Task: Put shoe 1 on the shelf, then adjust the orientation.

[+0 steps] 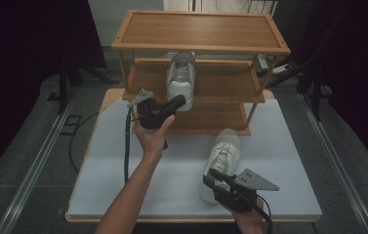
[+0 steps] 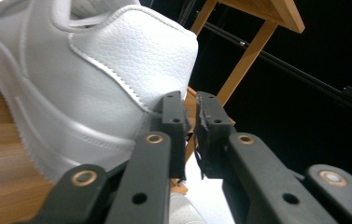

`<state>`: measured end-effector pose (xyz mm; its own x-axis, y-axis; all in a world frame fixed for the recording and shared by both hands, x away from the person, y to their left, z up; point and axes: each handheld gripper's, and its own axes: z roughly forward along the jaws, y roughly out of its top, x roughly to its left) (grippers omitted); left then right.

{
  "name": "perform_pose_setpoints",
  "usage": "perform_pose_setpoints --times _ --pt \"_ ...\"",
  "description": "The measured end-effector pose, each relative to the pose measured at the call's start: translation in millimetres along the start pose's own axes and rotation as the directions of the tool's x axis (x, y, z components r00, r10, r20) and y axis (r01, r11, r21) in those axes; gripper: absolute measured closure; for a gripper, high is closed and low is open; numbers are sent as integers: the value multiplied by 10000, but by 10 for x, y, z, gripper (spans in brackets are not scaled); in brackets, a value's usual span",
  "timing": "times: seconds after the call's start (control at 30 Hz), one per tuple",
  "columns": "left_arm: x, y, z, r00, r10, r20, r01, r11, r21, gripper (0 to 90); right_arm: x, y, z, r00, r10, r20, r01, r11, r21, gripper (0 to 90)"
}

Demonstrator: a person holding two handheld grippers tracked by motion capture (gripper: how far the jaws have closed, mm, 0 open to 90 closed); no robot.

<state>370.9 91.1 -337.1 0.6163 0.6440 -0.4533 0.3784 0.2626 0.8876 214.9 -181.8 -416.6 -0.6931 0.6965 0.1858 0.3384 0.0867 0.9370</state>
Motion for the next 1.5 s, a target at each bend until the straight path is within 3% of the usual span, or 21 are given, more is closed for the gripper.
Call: perform_pose_setpoints --times 0.17,0.3,0.43,0.57,0.7,0.9,1.1,1.17,1.2,1.27,1.5 --pt "14 -58 -179 9994 290 -185 -292 9995 -115 674 7 -1 4 10000 4 -3 -4 10000 -13 619" --pt "64 -170 -426 9970 582 -509 -584 9983 -21 573 21 -7 23 10000 -54 -37 54 10000 72 633" --pt "147 -263 -542 9969 420 -671 -411 9990 148 552 41 -10 45 9998 -111 -156 113 9999 105 656" --pt "248 -413 -674 9969 191 -764 -157 9989 440 523 85 2 63 9992 -166 -374 171 9997 146 750" --pt "347 -639 -854 9966 80 -818 -20 9973 732 514 154 -11 124 9973 -510 -532 537 9973 508 842" --pt "452 -838 -1006 9954 -164 -946 263 9942 1042 508 168 -35 197 9964 -655 -533 704 9929 960 862" --pt "593 -1045 -1096 9918 -465 -1189 661 9837 1672 493 193 -75 312 9959 -894 -99 899 9861 1400 861" --pt "644 -1107 -1145 9892 -555 -1359 796 9808 1782 490 237 -115 396 9859 -1586 534 1460 9712 1883 855" --pt "644 -1107 -1145 9892 -555 -1359 796 9808 1782 490 237 -115 396 9859 -1586 534 1460 9712 1883 855" --pt "673 -1135 -1166 9883 -594 -1408 854 9788 1861 490 261 -167 462 9688 -2222 1096 1909 9515 2413 859" --pt "728 -1211 -1213 9846 -847 -1531 1142 9741 1953 491 255 -202 440 9715 -2085 1131 1762 9535 2446 871"
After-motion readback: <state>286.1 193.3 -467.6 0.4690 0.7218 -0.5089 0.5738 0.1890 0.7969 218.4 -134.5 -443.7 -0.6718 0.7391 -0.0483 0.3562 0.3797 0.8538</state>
